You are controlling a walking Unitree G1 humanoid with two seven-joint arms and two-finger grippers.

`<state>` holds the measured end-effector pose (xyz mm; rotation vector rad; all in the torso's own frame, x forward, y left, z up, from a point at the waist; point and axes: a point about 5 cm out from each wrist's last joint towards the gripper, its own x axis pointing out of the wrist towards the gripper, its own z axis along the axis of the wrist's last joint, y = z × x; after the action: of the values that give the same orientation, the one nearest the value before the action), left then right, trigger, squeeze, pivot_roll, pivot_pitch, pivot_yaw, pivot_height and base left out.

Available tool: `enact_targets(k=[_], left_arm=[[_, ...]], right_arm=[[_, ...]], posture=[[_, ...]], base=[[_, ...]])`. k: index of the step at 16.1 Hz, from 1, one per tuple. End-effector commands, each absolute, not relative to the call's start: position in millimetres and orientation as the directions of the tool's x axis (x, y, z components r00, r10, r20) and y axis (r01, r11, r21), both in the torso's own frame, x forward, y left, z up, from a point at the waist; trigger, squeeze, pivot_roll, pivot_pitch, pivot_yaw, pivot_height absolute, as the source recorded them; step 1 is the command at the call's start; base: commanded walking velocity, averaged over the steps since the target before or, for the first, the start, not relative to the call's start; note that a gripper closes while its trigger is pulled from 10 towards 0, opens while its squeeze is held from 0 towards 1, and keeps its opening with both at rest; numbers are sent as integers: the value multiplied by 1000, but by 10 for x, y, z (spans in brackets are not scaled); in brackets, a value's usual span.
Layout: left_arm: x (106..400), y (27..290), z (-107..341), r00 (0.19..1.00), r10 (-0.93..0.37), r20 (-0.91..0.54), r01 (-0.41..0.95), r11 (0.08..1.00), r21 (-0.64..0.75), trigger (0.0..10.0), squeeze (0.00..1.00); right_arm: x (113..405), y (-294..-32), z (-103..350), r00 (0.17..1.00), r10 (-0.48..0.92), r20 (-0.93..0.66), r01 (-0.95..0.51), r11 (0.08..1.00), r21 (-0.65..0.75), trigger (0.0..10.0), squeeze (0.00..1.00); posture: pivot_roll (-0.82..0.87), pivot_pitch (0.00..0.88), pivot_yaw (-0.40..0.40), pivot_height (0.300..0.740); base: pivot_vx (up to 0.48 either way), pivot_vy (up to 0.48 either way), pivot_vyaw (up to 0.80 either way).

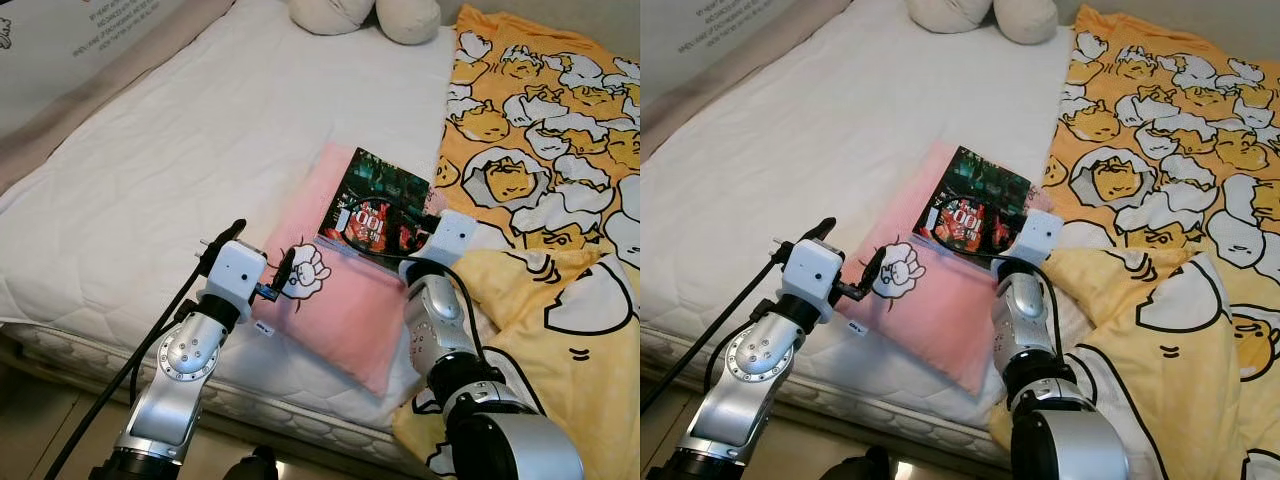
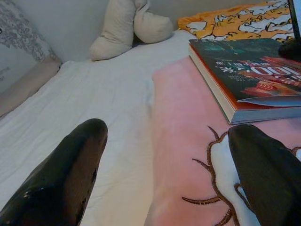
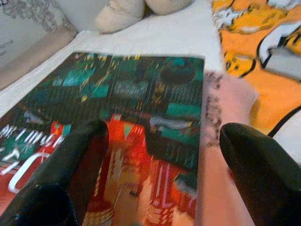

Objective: Clean up the room

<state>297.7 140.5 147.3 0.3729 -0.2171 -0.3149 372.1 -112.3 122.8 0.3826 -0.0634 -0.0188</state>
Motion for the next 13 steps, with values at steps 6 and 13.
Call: enact_targets(k=[6,13], left_arm=[[2954,1410,1436,928,-344,144,265,880,395,10000,0],[3006,1406,1455,924,-351,149,266,874,406,10000,0]], right_arm=[[3730,-1002,1154,1000,22,-23,-8,871,491,10000,0],[3750,-800,1215,995,92,-24,-65,843,535,10000,0]], posture=[[305,192,-48,740],[300,195,-50,740]], base=[[0,0,0],[0,0,0]])
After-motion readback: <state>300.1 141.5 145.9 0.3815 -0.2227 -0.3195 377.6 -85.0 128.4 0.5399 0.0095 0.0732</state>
